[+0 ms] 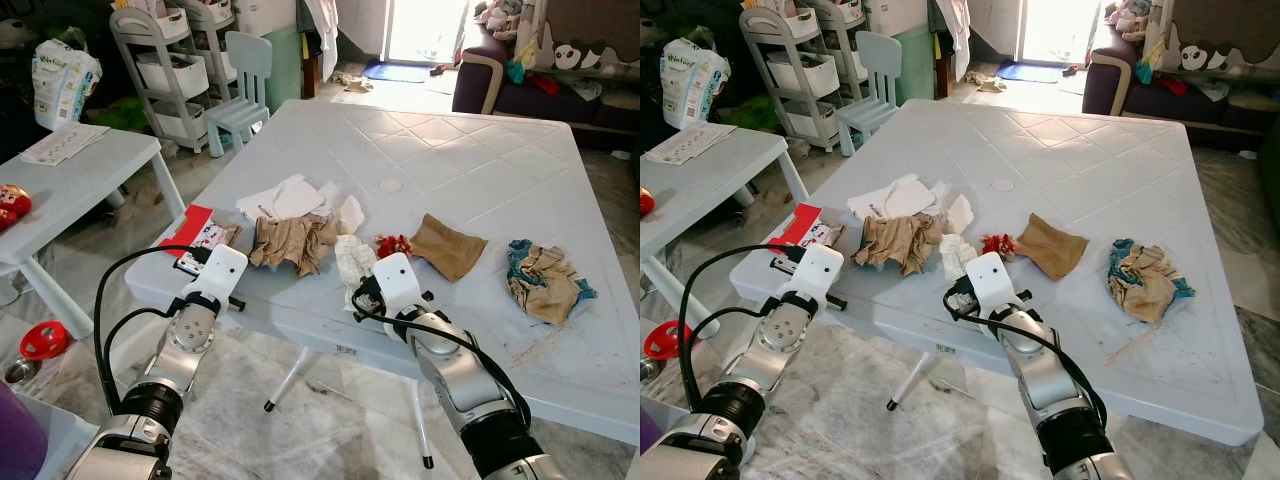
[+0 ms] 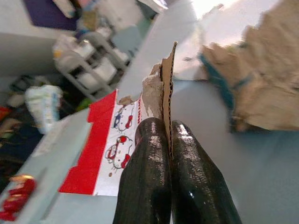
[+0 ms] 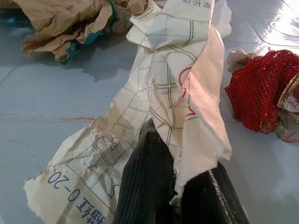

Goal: Picking trash to rubbish bin

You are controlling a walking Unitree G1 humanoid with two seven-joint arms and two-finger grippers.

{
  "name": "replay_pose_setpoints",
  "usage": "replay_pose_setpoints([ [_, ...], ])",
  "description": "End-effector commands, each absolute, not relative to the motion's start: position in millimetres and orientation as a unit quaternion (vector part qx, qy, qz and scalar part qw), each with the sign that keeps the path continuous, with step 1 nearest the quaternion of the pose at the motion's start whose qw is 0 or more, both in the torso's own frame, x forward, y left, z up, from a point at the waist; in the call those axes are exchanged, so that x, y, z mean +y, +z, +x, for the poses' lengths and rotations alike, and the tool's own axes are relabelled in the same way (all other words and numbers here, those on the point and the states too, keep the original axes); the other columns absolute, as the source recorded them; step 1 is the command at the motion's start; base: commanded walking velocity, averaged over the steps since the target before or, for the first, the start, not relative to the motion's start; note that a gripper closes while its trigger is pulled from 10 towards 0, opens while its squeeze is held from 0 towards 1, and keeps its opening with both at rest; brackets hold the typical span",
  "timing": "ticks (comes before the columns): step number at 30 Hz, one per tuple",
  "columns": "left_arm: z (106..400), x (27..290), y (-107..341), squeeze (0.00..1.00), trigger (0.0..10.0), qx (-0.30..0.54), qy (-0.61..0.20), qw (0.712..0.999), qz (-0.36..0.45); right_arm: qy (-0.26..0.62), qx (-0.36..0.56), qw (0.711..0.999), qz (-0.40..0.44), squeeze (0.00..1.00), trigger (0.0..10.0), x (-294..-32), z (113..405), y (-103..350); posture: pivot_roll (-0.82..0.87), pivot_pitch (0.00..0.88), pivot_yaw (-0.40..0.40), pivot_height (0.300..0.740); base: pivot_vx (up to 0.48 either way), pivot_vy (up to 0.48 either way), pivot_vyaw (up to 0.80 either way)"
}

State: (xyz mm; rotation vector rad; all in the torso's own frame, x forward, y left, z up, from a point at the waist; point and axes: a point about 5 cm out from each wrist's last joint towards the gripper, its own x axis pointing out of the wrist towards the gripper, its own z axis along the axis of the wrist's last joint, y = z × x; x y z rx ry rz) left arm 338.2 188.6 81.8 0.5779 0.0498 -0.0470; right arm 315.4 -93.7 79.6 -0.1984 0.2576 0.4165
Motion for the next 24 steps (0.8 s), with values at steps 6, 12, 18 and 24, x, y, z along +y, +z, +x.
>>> replay_pose_setpoints([
  [6,345.0,184.6,131.1,0.0,0.0,-0.116,0.021,0.944,0.308,0.177,0.068,0.981,-0.047,0.0,0.0,-100.2,317.9,99.3,-0.13,0.0,0.035,0.74,0.0,0.0,0.0],
  [12,340.8,174.0,148.2,0.0,0.0,-0.173,0.026,0.94,0.294,0.163,0.004,0.986,-0.023,0.0,0.0,-102.3,322.1,126.2,-0.13,0.0,0.029,0.74,0.0,0.0,0.0],
  [18,335.6,166.3,151.5,0.0,0.0,-0.191,0.031,0.939,0.284,0.146,-0.063,0.987,0.002,0.0,0.0,-107.1,324.5,157.3,-0.13,0.0,0.025,0.74,0.0,0.0,0.0],
  [24,331.9,160.3,153.1,0.0,0.0,-0.2,0.035,0.939,0.276,0.135,-0.108,0.985,0.016,0.0,0.0,-110.6,325.9,178.2,-0.13,0.0,0.02,0.74,0.0,0.0,0.0],
])
